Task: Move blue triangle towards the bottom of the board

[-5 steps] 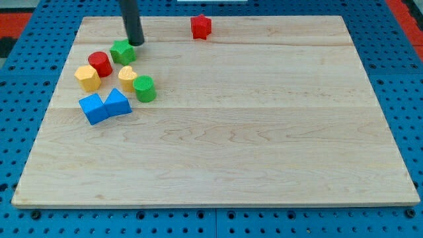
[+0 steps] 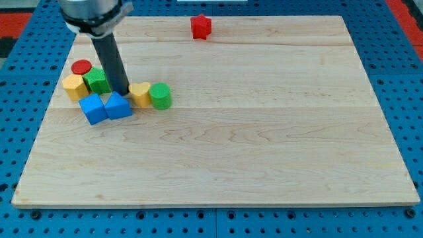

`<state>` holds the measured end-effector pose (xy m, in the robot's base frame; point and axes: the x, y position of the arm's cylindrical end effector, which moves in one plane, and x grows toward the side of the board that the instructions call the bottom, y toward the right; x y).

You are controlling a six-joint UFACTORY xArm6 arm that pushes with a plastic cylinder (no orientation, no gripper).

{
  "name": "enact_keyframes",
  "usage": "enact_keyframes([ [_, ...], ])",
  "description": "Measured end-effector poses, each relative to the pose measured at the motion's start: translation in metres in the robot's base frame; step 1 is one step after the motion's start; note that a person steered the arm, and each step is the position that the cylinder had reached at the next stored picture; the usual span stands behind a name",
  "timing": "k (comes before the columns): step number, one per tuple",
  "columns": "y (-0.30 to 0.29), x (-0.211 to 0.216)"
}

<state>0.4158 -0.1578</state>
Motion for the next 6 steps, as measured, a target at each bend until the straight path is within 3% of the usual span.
enact_keyframes([
  [2,0.005,0.023],
  [6,-0.024,0.03],
])
